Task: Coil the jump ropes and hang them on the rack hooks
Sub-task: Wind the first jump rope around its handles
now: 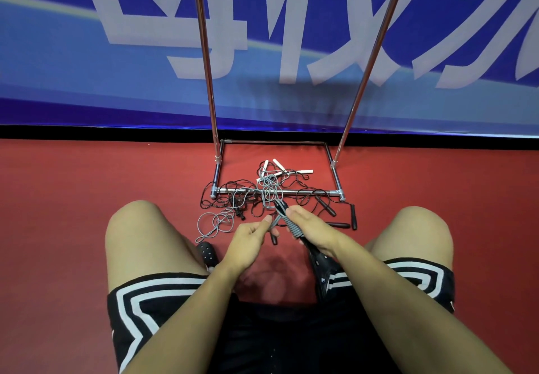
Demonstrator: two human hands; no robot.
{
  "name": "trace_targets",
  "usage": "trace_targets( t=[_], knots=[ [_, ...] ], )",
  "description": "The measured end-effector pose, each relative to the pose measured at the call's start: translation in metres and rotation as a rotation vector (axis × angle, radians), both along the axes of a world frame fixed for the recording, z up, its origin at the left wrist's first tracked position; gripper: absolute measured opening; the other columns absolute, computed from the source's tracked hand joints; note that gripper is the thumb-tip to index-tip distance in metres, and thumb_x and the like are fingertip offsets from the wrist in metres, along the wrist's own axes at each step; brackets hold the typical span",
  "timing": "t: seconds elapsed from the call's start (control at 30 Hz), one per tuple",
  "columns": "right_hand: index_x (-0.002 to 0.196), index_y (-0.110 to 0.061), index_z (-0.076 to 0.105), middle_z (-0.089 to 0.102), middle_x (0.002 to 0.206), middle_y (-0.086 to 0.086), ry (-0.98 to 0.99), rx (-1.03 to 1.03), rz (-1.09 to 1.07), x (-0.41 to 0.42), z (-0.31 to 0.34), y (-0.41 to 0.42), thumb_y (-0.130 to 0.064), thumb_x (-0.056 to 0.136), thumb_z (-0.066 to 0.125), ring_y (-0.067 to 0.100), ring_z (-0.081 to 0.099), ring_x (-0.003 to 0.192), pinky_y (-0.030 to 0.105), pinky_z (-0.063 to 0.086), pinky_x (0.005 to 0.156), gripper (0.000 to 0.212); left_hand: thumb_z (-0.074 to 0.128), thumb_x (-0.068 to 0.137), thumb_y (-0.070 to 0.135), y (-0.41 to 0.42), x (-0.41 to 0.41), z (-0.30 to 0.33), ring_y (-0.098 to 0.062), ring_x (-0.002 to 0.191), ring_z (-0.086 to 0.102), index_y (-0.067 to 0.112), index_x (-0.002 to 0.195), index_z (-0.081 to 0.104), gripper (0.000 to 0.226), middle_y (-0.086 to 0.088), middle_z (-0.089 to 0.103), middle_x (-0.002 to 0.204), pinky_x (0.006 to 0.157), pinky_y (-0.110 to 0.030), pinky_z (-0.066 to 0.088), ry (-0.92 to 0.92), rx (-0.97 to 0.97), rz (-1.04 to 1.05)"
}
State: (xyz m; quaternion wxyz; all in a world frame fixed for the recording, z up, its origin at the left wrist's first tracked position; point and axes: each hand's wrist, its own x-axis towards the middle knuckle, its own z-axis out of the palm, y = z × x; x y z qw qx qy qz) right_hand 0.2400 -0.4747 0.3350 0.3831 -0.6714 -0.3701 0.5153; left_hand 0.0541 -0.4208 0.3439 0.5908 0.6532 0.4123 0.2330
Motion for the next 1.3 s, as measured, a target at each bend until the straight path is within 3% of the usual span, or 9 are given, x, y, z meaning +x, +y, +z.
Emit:
trace_targets(
  t=[0.17,0.37,0.53,0.63,0.77,0.97,1.13,1.23,1.3],
  knots=[
    [0.123,-0.027,0.058,0.063,0.119,-0.006,-0.049,-0.013,0.038,0.003,-0.003,-0.001,-0.042,0.110,0.040,0.009,0.055,0.113,0.033,0.040,0.103,0.027,0.043,0.107,0.047,-0.001,0.001,-0.001,-0.013,0.051,0.022,0.011,0.081,0.078,0.057,-0.001,0.024,0.058,0.051,-0.028,0.021,0.027,-0.021,0.008],
    [0.131,-0.031,0.059,0.061,0.135,-0.001,-0.048,-0.039,0.082,-0.003,0.001,-0.002,-0.052,0.102,0.043,0.017,0.052,0.128,0.041,0.036,0.114,0.039,0.033,0.107,0.055,0.001,-0.002,0.000,-0.014,0.052,0.025,0.012,0.081,0.079,0.068,0.002,0.029,0.059,0.044,-0.025,0.023,0.054,-0.066,0.026],
    [0.127,-0.020,0.055,0.063,0.115,-0.005,-0.189,-0.020,0.156,-0.003,0.008,-0.006,-0.036,0.106,0.053,0.007,0.057,0.106,0.015,0.045,0.090,0.026,0.032,0.107,0.056,-0.001,-0.003,0.001,-0.012,0.049,0.025,0.012,0.079,0.079,0.071,0.006,0.029,0.055,0.047,-0.027,0.023,0.076,-0.057,0.021],
    [0.113,-0.019,0.067,0.071,0.110,0.004,-0.202,0.048,0.113,0.000,0.005,-0.007,-0.034,0.096,0.071,0.009,0.061,0.094,0.028,0.051,0.092,0.023,0.032,0.107,0.056,-0.002,-0.002,0.004,-0.013,0.048,0.023,0.010,0.067,0.073,0.073,0.005,0.028,0.053,0.046,-0.027,0.021,0.089,-0.056,0.020],
    [0.092,-0.020,0.076,0.074,0.087,-0.003,-0.235,0.027,0.125,0.004,0.003,-0.008,-0.054,0.074,0.086,0.007,0.063,0.079,0.032,0.051,0.084,0.040,0.036,0.103,0.061,-0.004,-0.002,0.007,-0.015,0.048,0.020,0.017,0.056,0.036,0.065,0.003,0.026,0.051,0.049,-0.030,0.019,0.131,-0.040,0.027],
    [0.101,-0.014,0.062,0.061,0.086,-0.006,-0.230,-0.017,0.164,-0.002,0.013,-0.010,-0.043,0.084,0.083,0.007,0.055,0.073,0.027,0.043,0.072,0.040,0.038,0.101,0.065,-0.004,-0.001,0.005,-0.017,0.053,0.018,0.014,0.062,0.037,0.064,0.000,0.025,0.055,0.049,-0.029,0.017,0.115,-0.051,-0.015],
    [0.121,-0.016,0.045,0.078,0.108,0.009,0.034,-0.078,0.187,-0.007,0.007,-0.013,-0.026,0.096,0.073,0.025,0.076,0.100,0.046,0.057,0.091,0.039,0.031,0.105,0.061,-0.003,-0.001,0.002,-0.014,0.050,0.024,0.013,0.064,0.055,0.067,0.002,0.034,0.053,0.052,-0.029,0.021,0.108,-0.060,-0.071],
    [0.132,-0.024,0.051,0.077,0.098,0.011,0.038,-0.020,0.166,-0.007,0.010,-0.012,-0.020,0.097,0.071,0.026,0.075,0.087,0.037,0.061,0.074,0.041,0.027,0.106,0.059,0.000,0.001,-0.001,-0.017,0.047,0.037,0.007,0.062,0.060,0.076,-0.004,0.048,0.051,0.056,-0.031,0.031,0.116,-0.094,-0.075],
    [0.124,-0.024,0.058,0.071,0.087,0.005,-0.051,0.020,0.199,-0.007,0.010,-0.012,-0.019,0.097,0.070,0.019,0.065,0.074,0.029,0.054,0.063,0.029,0.028,0.109,0.051,0.000,0.004,0.000,-0.019,0.043,0.045,0.008,0.063,0.064,0.073,-0.006,0.056,0.049,0.053,-0.028,0.037,0.109,-0.156,-0.070]
  ],
)
